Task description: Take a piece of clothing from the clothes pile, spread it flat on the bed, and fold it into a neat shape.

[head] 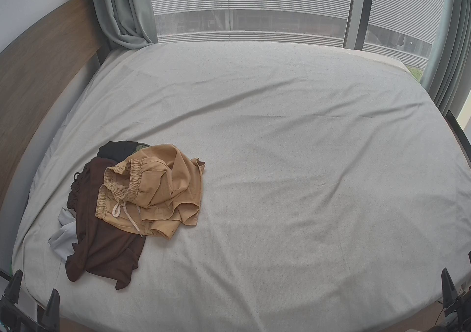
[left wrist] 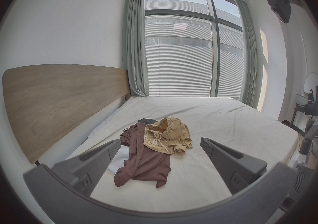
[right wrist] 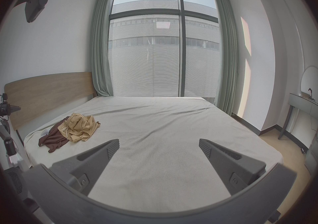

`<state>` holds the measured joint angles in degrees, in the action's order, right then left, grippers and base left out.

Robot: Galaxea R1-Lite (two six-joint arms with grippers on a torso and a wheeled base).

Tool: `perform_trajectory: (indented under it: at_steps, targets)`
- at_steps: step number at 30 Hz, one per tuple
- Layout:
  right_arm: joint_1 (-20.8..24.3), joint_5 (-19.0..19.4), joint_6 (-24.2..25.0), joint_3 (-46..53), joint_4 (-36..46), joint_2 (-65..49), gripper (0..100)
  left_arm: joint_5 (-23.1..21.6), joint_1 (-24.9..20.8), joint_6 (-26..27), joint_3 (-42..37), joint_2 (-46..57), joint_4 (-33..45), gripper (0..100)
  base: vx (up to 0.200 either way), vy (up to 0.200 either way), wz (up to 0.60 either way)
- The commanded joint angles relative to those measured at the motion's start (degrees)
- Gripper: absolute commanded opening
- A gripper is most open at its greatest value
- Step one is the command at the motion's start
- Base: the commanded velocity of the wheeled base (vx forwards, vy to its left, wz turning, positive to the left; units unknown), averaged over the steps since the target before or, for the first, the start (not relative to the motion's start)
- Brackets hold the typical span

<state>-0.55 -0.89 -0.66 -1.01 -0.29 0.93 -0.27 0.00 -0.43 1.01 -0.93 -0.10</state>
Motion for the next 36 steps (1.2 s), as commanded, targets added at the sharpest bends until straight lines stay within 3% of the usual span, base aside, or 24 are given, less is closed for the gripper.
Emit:
perform_trajectory:
  at_steps: [1,7,11,14,16,23,32,36]
  targets:
    - [0.0,0.0,0.0,1.0,-0.1,-0.9,100,-0.1,0.0,0.1,-1.0,0.9,-0.3,100,0.0,0.0,0.0]
    - [0.0,0.0,0.0,1.0,-0.1,-0.9,100,2.7,0.1,0.3,0.9,0.8,-5.1,100,0.0,0.0,0.0]
    - [0.0,0.0,0.0,1.0,-0.1,-0.9,100,-0.3,0.0,-0.9,0.7,-0.6,-3.2,100,0.0,0.0,0.0]
    - [0.0,0.0,0.0,1.0,-0.1,-0.9,100,-2.5,-1.2,-10.5,2.9,-4.3,-1.8,100,0.0,0.0,0.0]
    - [0.0,0.0,0.0,1.0,-0.1,-0.9,100,-3.7,-1.4,-12.8,4.9,-7.2,-1.1,100,0.0,0.0,0.0]
    - [0.0,0.0,0.0,1.0,-0.1,-0.9,100,-8.1,-1.6,-14.7,8.7,-19.6,-1.7,100,0.0,0.0,0.0]
    - [0.1,0.0,0.3,1.0,-0.1,-0.9,100,-9.8,-1.6,-17.2,13.1,-31.0,-6.8,100,0.0,0.0,0.0]
    - [0.1,0.0,0.3,1.0,-0.1,-0.9,100,-10.5,-1.6,-18.8,19.2,-38.2,-7.7,100,0.0,0.0,0.0]
